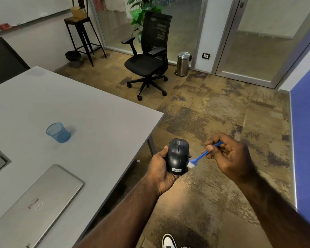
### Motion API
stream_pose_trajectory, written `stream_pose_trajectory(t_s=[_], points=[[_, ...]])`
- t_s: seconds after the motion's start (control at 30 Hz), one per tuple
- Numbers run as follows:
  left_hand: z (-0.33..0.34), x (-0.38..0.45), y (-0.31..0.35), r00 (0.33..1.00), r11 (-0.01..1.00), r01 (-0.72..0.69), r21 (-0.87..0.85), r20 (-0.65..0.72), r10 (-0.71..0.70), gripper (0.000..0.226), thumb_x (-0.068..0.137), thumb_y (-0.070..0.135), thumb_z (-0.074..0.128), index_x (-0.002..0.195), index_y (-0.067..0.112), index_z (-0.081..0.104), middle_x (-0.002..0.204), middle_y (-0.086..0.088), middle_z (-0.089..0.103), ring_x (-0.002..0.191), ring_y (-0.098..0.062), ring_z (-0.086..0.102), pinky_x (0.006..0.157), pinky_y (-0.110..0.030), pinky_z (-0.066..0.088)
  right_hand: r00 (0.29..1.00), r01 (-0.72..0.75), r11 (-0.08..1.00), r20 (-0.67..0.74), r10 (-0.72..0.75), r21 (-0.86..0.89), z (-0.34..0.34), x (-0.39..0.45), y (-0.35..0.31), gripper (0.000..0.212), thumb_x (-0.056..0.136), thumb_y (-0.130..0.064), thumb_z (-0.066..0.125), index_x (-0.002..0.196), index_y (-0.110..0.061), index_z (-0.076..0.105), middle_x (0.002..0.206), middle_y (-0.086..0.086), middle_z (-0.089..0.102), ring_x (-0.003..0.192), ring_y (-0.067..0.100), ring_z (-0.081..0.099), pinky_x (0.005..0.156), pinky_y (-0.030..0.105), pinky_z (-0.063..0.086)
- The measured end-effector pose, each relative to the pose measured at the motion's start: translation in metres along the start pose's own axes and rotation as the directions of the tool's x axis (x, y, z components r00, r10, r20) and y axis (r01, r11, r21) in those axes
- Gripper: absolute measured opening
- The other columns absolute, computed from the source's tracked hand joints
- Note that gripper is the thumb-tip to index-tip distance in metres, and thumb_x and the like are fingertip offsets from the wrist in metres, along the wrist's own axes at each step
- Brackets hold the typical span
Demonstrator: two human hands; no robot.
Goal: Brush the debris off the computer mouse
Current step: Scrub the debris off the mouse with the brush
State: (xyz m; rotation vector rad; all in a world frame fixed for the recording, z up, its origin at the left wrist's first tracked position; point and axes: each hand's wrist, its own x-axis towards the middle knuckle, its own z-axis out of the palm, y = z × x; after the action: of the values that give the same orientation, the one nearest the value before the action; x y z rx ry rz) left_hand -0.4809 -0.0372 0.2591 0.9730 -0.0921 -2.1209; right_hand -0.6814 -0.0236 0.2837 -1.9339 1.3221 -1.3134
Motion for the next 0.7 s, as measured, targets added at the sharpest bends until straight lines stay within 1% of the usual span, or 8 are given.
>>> stream_pose_trajectory(t_s=[0.1, 0.23, 0.33, 0.4, 0.43, 0.57, 0.63, 0.7], points=[[0.001, 0.001, -0.003, 1.000, 1.000, 0.001, -0.016, 0.000, -0.001, 0.053, 0.101, 0.041, 0.033, 0.126, 0.000, 0.055, 0.108, -0.026, 0.066, 0.084, -0.033, 0.068, 0.071, -0.041, 0.058, 0.999, 0.025, 1.000, 0.028, -0.025, 0.003, 0.006, -0.001, -0.002, 0.005, 0.090, -0.024, 0.059, 0.089, -0.026, 0.063, 0.076, -0.010, 0.070, 0.064, 0.007, 0.070, 0.055, 0.032, 0.059], [-0.001, 0.002, -0.005, 1.000, 1.000, 0.013, -0.003, 0.010, -0.013, 0.057, 0.101, 0.042, 0.029, 0.120, -0.004, 0.057, 0.100, -0.027, 0.067, 0.080, -0.034, 0.066, 0.071, -0.040, 0.058, 0.993, 0.009, 0.998, -0.117, -0.015, -0.056, 0.008, 0.004, -0.007, 0.007, 0.095, -0.031, 0.058, 0.099, -0.031, 0.064, 0.076, -0.019, 0.068, 0.065, 0.001, 0.070, 0.055, 0.023, 0.058], [0.001, 0.002, -0.006, 1.000, 1.000, 0.001, 0.015, -0.001, -0.001, 0.057, 0.102, 0.043, 0.029, 0.127, -0.001, 0.054, 0.112, -0.026, 0.063, 0.083, -0.033, 0.064, 0.074, -0.042, 0.056, 0.999, 0.046, 0.998, 0.008, -0.045, -0.050, 0.008, 0.001, -0.015, 0.009, 0.091, -0.029, 0.059, 0.097, -0.033, 0.064, 0.079, -0.023, 0.069, 0.068, -0.001, 0.069, 0.056, 0.020, 0.057], [0.002, 0.002, -0.007, 1.000, 0.999, -0.021, 0.048, -0.016, 0.022, 0.055, 0.102, 0.042, 0.030, 0.133, 0.002, 0.050, 0.123, -0.025, 0.058, 0.086, -0.032, 0.064, 0.074, -0.042, 0.054, 0.988, 0.094, 0.993, 0.127, -0.085, -0.069, 0.012, -0.003, -0.019, 0.008, 0.090, -0.027, 0.059, 0.094, -0.030, 0.065, 0.083, -0.029, 0.067, 0.068, -0.002, 0.069, 0.055, 0.024, 0.057], [0.003, 0.001, -0.007, 0.999, 0.997, -0.031, 0.066, -0.019, 0.033, 0.055, 0.102, 0.042, 0.029, 0.134, 0.003, 0.050, 0.127, -0.025, 0.057, 0.087, -0.031, 0.063, 0.074, -0.042, 0.054, 0.986, 0.110, 0.990, 0.138, -0.098, -0.086, 0.014, -0.004, -0.021, 0.008, 0.090, -0.027, 0.059, 0.094, -0.028, 0.066, 0.082, -0.031, 0.066, 0.068, -0.002, 0.068, 0.055, 0.025, 0.056], [0.006, -0.002, -0.008, 0.999, 0.996, -0.031, 0.079, -0.027, 0.033, 0.051, 0.102, 0.041, 0.031, 0.134, 0.005, 0.050, 0.125, -0.026, 0.056, 0.088, -0.033, 0.061, 0.079, -0.043, 0.052, 0.996, 0.075, 0.980, -0.032, -0.082, -0.183, 0.014, 0.001, -0.023, 0.008, 0.093, -0.018, 0.064, 0.099, -0.021, 0.069, 0.070, -0.017, 0.067, 0.060, 0.003, 0.067, 0.049, 0.029, 0.054], [0.007, -0.002, -0.009, 0.999, 0.995, -0.031, 0.093, -0.034, 0.034, 0.051, 0.102, 0.041, 0.032, 0.134, 0.005, 0.050, 0.123, -0.025, 0.056, 0.088, -0.032, 0.061, 0.078, -0.042, 0.053, 0.994, 0.105, 0.971, 0.007, -0.106, -0.214, 0.012, 0.001, -0.026, 0.008, 0.093, -0.020, 0.062, 0.097, -0.020, 0.068, 0.072, -0.014, 0.067, 0.059, 0.005, 0.065, 0.047, 0.031, 0.053], [0.006, -0.003, -0.010, 0.999, 0.993, -0.030, 0.114, -0.032, 0.033, 0.053, 0.102, 0.042, 0.031, 0.134, 0.004, 0.050, 0.129, -0.024, 0.057, 0.093, -0.031, 0.061, 0.081, -0.041, 0.050, 0.981, 0.173, 0.957, 0.130, -0.145, -0.233, 0.012, 0.000, -0.030, 0.011, 0.090, -0.027, 0.058, 0.095, -0.022, 0.067, 0.074, -0.011, 0.068, 0.060, 0.003, 0.062, 0.048, 0.030, 0.051]])
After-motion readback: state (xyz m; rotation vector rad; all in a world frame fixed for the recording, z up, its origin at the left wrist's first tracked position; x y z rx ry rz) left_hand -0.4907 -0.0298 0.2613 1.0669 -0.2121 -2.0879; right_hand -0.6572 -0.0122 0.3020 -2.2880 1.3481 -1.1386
